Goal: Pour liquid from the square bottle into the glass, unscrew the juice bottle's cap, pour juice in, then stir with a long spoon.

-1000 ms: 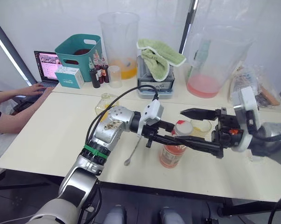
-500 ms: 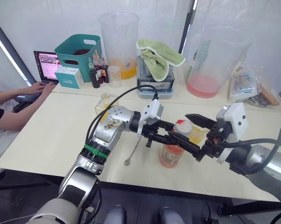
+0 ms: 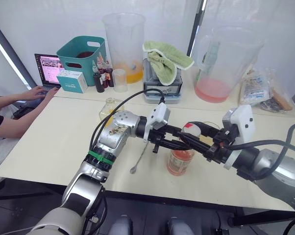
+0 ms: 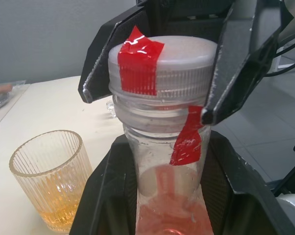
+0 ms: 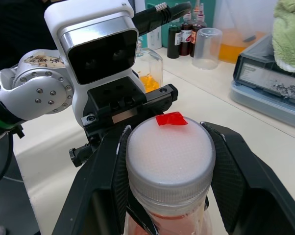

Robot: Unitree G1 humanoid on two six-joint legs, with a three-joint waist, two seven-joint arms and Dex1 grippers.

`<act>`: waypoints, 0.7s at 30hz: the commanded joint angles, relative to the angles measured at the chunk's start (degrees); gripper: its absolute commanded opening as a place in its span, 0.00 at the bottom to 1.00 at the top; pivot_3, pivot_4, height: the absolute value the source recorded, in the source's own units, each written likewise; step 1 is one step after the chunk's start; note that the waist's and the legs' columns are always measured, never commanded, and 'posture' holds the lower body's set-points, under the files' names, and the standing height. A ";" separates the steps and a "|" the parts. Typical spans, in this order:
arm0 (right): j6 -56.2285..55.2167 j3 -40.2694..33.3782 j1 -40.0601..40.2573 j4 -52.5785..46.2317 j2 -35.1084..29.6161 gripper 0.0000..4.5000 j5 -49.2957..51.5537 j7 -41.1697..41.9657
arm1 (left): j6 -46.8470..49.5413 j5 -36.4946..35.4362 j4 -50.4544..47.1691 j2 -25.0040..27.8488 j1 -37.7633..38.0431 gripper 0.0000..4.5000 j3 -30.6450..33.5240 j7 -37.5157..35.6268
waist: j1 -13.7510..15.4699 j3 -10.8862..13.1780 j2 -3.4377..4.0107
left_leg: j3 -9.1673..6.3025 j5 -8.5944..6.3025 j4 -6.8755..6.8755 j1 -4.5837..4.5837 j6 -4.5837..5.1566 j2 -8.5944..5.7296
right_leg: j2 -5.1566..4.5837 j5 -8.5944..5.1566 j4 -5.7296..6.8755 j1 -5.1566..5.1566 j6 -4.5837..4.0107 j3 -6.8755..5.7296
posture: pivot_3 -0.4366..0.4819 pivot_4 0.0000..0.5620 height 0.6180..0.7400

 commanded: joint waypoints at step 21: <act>-6.87 10.67 -20.19 33.27 -5.86 0.91 -19.61 56.88 | 0.67 1.60 0.71 -0.12 0.44 0.29 -2.03 -0.12 | 0.16 0.00 0.01 | -0.02 -0.01 -0.07 0.04 -0.01 -0.01 | -0.03 0.01 0.05 -0.01 -0.01 -0.04 | 0.48 0.27 1.00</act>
